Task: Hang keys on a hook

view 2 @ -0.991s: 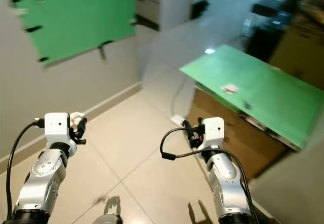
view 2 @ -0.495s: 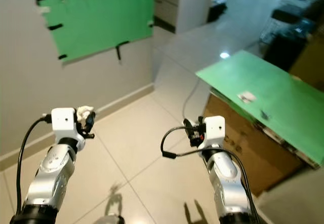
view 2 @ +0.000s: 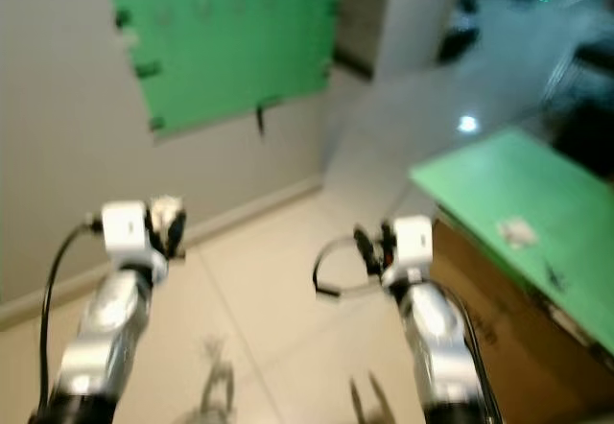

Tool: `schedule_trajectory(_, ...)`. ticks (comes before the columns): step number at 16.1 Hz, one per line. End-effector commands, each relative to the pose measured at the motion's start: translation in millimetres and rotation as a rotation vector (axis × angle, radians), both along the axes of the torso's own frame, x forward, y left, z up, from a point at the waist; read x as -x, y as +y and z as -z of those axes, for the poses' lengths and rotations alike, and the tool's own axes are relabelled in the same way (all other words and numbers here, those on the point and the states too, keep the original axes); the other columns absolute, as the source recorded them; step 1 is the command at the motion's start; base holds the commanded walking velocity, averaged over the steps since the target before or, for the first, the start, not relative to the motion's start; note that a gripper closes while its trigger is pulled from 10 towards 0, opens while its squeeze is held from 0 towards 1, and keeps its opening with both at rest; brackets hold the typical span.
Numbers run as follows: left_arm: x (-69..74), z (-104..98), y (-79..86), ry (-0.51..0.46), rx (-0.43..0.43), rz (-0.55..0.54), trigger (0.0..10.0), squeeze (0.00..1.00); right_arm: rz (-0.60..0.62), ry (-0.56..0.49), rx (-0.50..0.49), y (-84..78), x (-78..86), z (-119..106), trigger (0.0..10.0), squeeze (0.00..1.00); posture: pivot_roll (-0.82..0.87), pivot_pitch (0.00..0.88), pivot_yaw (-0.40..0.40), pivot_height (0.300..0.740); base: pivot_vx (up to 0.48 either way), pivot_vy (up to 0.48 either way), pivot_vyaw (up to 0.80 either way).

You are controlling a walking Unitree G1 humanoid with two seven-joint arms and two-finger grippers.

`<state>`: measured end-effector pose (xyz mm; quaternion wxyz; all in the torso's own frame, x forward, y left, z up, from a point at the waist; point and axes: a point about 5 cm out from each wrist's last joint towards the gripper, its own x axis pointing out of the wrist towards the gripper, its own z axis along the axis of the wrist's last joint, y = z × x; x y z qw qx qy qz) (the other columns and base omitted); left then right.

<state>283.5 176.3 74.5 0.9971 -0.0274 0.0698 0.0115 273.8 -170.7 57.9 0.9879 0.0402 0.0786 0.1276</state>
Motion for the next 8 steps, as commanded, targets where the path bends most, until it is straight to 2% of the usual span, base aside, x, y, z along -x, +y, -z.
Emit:
schedule_trajectory(1,2.4,-3.2,14.6,-0.01,-0.015,-0.046,10.0,0.0,-0.031,-0.039,-0.018,12.0,-6.8,-9.2,10.0,0.0,0.03,0.0,-0.027,0.74,0.439,0.0,0.48)
schedule_trajectory(3,7.0,-2.5,23.2,-0.011,-0.044,-0.104,10.0,0.0,0.016,-0.055,-0.018,8.1,-11.2,-12.0,10.0,0.0,0.04,0.0,-0.032,0.74,0.437,0.0,0.48)
schedule_trajectory(5,9.2,-0.7,27.3,0.001,-0.053,-0.129,10.0,0.0,0.009,-0.051,-0.022,10.2,-12.9,-11.7,10.0,0.0,0.05,0.0,-0.035,0.74,0.439,0.0,0.47)
schedule_trajectory(6,9.6,-0.3,26.3,0.003,-0.025,-0.128,10.0,0.0,0.004,-0.049,-0.025,11.9,-13.3,-11.4,10.0,0.0,0.06,0.0,-0.036,0.74,0.439,0.0,0.48)
schedule_trajectory(7,9.0,0.0,21.8,0.01,0.006,-0.104,10.0,0.0,-0.002,-0.049,-0.027,13.3,-13.7,-11.4,10.0,0.0,0.06,0.0,-0.037,0.74,0.0,0.0,0.48)
schedule_trajectory(8,8.3,-0.6,17.0,0.015,-0.01,-0.085,10.0,0.0,-0.012,-0.046,-0.034,15.3,-14.3,-11.1,10.0,0.0,0.07,0.0,-0.041,0.74,0.0,0.0,0.48)
